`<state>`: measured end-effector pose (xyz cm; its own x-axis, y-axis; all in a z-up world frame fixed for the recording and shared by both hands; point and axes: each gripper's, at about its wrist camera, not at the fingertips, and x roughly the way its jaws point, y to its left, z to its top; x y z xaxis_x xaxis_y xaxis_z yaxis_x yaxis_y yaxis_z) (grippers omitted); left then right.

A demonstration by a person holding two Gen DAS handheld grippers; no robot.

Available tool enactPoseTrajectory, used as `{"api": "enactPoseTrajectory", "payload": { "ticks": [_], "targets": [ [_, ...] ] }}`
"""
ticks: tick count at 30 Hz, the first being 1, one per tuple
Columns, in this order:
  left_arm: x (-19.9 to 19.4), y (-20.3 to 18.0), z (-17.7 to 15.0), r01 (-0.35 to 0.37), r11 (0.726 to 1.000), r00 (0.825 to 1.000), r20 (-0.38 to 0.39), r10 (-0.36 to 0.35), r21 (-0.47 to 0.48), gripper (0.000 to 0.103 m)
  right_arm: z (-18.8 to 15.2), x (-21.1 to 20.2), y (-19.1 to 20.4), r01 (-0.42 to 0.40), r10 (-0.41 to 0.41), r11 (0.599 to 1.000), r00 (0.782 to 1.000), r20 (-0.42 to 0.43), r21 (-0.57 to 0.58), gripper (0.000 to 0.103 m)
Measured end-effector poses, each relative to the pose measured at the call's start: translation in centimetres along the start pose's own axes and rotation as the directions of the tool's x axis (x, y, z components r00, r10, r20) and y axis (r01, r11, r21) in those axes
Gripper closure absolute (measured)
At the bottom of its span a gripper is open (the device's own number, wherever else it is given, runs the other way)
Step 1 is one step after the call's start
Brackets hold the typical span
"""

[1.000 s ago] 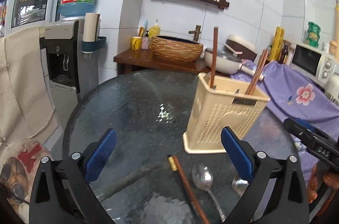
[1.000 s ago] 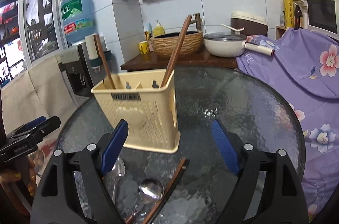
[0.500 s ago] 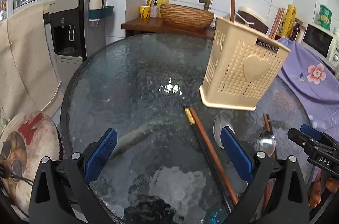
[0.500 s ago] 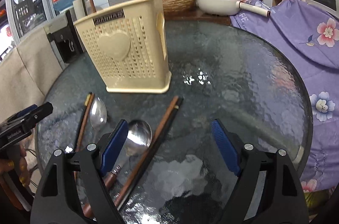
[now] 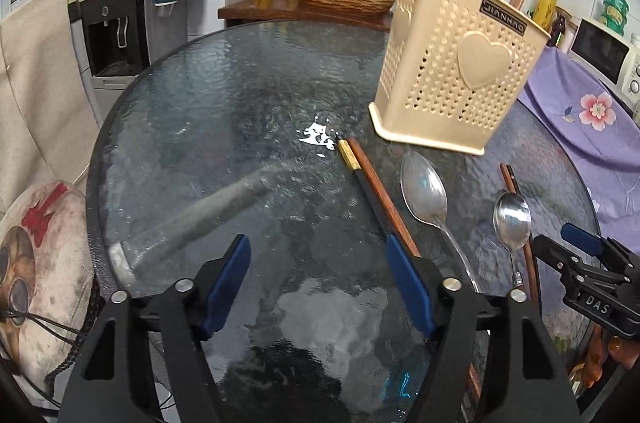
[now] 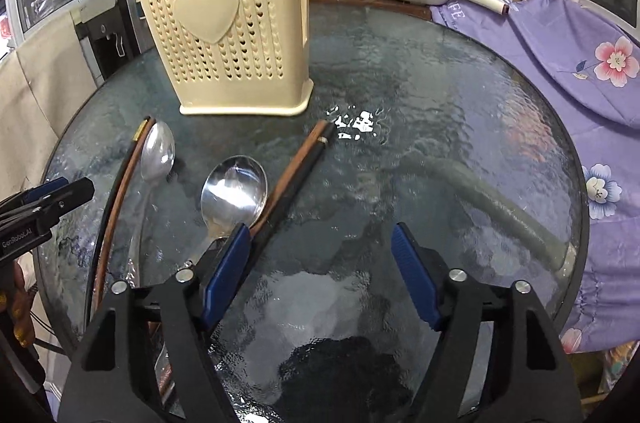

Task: Organize utensils
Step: 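Move both open tools back over the spoons and chopsticks on the table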

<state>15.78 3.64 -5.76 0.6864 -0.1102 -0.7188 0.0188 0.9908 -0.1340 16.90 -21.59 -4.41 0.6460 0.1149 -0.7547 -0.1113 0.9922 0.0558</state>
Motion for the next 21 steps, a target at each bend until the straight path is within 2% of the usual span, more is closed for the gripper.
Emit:
{"api": "enactPoseTrajectory", "payload": {
  "ticks": [17,19,21],
  "targets": [
    [0.4,-2.0,-0.3,0.03,0.998,0.999,-0.023,-0.029,0.052,0.049,-0.9,-1.3,1.4,-0.001,0.0,0.999,1.0,-0.021,-0.036,0.037],
    [0.4,-2.3,-0.3,0.027,0.998,0.999,-0.022,-0.025,0.061,0.05,-0.9,-1.4,1.4,0.0,-0.001,1.0,1.0,-0.02,-0.031,0.042],
    [0.4,-2.4,-0.3,0.033,0.998,0.999,-0.024,-0.032,0.062,0.051,-0.9,-1.7,1.3,0.003,-0.004,1.0,1.0,-0.014,-0.021,0.042]
  ]
}}
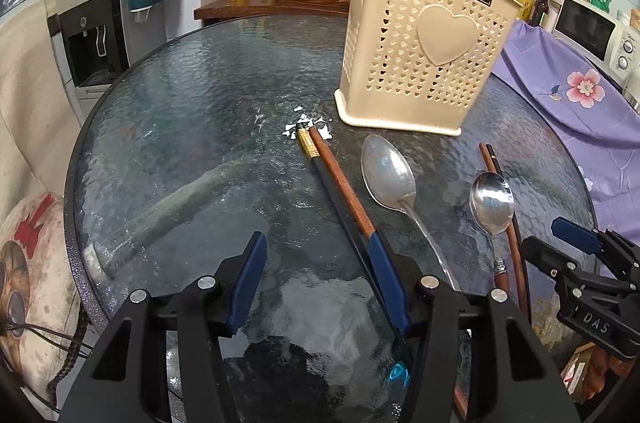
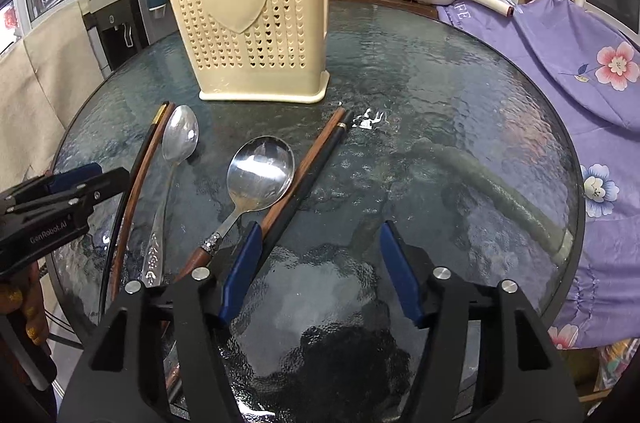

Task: Organize utensils
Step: 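Move both open tools back over the spoons and chopsticks on the table, then grasp a black chopstick with the left tool while the right tool grasps a brown chopstick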

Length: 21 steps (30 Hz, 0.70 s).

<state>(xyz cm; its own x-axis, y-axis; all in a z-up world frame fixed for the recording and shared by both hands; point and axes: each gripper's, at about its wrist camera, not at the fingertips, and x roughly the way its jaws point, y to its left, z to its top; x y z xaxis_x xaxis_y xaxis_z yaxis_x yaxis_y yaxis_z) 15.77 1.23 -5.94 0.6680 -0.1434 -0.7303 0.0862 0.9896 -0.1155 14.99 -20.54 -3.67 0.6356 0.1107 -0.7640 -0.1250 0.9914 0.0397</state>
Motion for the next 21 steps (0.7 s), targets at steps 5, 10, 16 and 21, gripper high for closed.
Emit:
{"api": "enactPoseTrajectory", "payload": {
  "ticks": [5,10,16,21],
  "targets": [
    [0.1,-0.3,0.0,-0.008,1.0,1.0,-0.001,0.008,0.014,0.053,0.1,0.2,0.0,-0.006,0.006,1.0,1.0,-0.012,-0.004,0.045],
    [0.1,-0.7,-0.1,-0.025,0.999,1.0,0.001,0.025,0.039,0.058,0.2,0.2,0.1,0.013,-0.013,1.0,1.0,-0.014,-0.018,0.049],
    [-0.1,1.1,0.1,-0.055,0.998,0.998,-0.006,0.056,0.013,0.058,0.4,0.5,-2.3,0.025,-0.024,0.999,0.999,-0.038,0.039,0.055],
    [-0.1,1.6,0.6,-0.05,0.999,0.999,-0.001,0.05,-0.003,0.058,0.7,0.3,-1.3,-0.048,0.049,0.998,0.998,-0.027,0.04,0.055]
  ]
}}
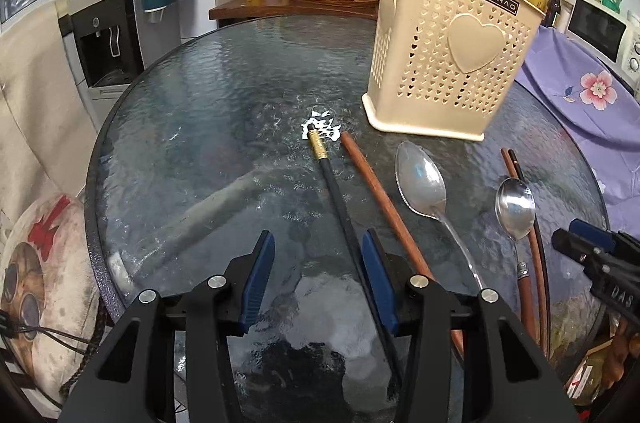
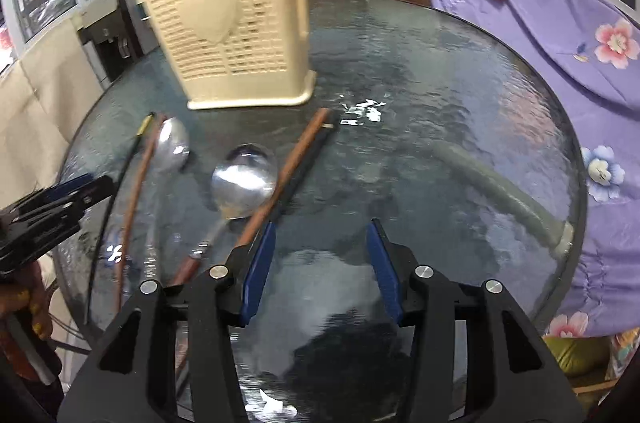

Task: Organize utensils
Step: 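Grasp a black chopstick with the left tool while the right tool grasps a brown chopstick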

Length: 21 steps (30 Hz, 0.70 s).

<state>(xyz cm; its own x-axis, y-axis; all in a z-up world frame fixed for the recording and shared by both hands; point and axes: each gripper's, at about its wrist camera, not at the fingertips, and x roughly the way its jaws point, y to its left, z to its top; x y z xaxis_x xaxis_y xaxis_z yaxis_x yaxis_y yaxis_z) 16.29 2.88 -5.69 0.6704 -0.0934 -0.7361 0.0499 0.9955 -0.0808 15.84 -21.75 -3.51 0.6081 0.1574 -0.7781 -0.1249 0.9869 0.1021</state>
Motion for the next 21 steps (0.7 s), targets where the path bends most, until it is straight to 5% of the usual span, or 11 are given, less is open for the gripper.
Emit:
{"api": "enactPoseTrajectory", "payload": {
  "ticks": [15,21],
  "targets": [
    [0.4,0.4,0.1,0.002,1.0,1.0,-0.013,-0.002,0.003,0.058,0.3,0.6,-1.1,0.033,-0.033,0.999,0.998,-0.052,-0.003,0.055],
    [1.2,0.4,0.9,-0.005,1.0,1.0,-0.025,0.005,0.009,0.058,1.8,1.9,-1.0,0.045,-0.045,0.999,0.997,-0.063,0.011,0.066]
  ]
}}
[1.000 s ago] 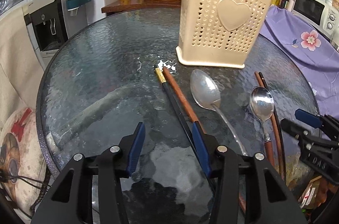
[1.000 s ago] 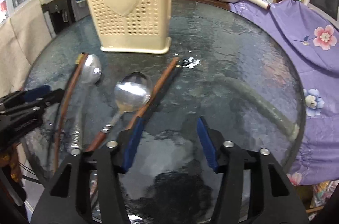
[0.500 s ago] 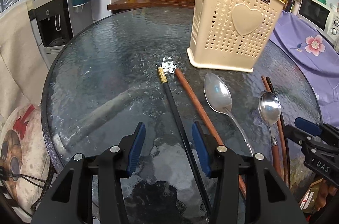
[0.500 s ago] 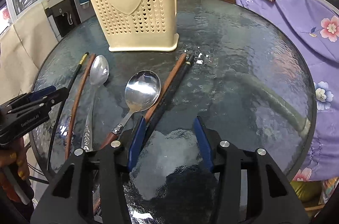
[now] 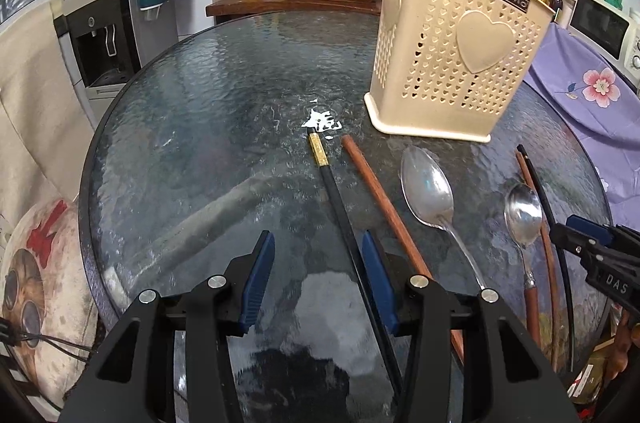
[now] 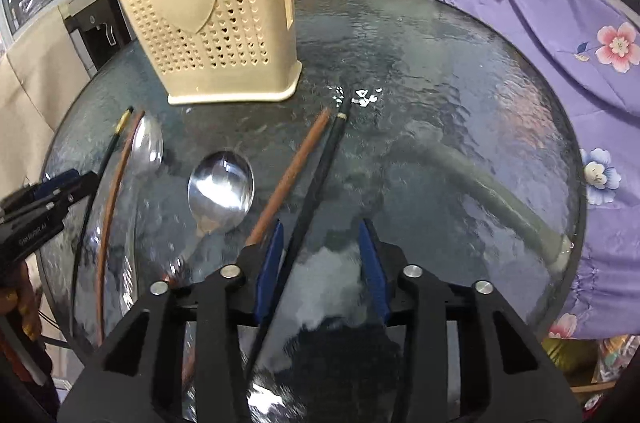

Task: Organize utensils
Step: 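Grasp a black chopstick with the left tool while the right tool grasps a brown chopstick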

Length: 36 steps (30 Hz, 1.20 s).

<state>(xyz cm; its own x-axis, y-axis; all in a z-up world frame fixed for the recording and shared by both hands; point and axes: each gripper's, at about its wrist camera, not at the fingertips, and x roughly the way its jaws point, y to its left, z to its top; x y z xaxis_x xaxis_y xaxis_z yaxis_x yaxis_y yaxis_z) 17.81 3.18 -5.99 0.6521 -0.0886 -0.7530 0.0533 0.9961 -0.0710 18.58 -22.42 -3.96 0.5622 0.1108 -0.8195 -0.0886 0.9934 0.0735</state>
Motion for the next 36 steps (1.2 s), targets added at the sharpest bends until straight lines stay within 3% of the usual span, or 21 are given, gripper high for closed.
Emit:
{"api": "enactPoseTrajectory", "payload": {
  "ticks": [13,23,26,28,31,36],
  "targets": [
    [2.4,-0.1,2.8,-0.058,0.998,0.998,-0.027,0.058,0.014,0.058,4.0,3.0,-0.1,0.063,-0.063,0.998,0.998,0.008,0.008,0.079],
    [3.4,-1.4,3.9,-0.08,0.996,0.996,-0.046,0.082,0.042,0.058,5.6,4.1,-0.3,0.067,-0.067,0.998,0.998,0.01,0.016,0.089],
    [3.3,-1.7,3.8,-0.078,0.996,0.996,-0.038,0.08,0.045,0.066,5.8,4.2,-0.3,0.069,-0.069,0.998,0.998,0.014,0.013,0.092],
    [3.3,-1.9,3.8,-0.079,0.996,0.996,-0.035,0.081,0.05,0.079,5.8,4.3,-0.3,0.067,-0.067,0.998,0.998,0.015,0.015,0.093],
    [3.3,-2.3,3.8,-0.08,0.995,0.996,-0.033,0.081,0.057,0.089,5.8,4.3,-0.2,0.066,-0.066,0.998,0.998,0.018,0.022,0.094],
    [3.4,-2.7,3.8,-0.08,0.995,0.996,-0.031,0.082,0.051,0.094,5.8,4.3,-0.2,0.066,-0.066,0.998,0.998,0.022,0.024,0.094]
  ]
}}
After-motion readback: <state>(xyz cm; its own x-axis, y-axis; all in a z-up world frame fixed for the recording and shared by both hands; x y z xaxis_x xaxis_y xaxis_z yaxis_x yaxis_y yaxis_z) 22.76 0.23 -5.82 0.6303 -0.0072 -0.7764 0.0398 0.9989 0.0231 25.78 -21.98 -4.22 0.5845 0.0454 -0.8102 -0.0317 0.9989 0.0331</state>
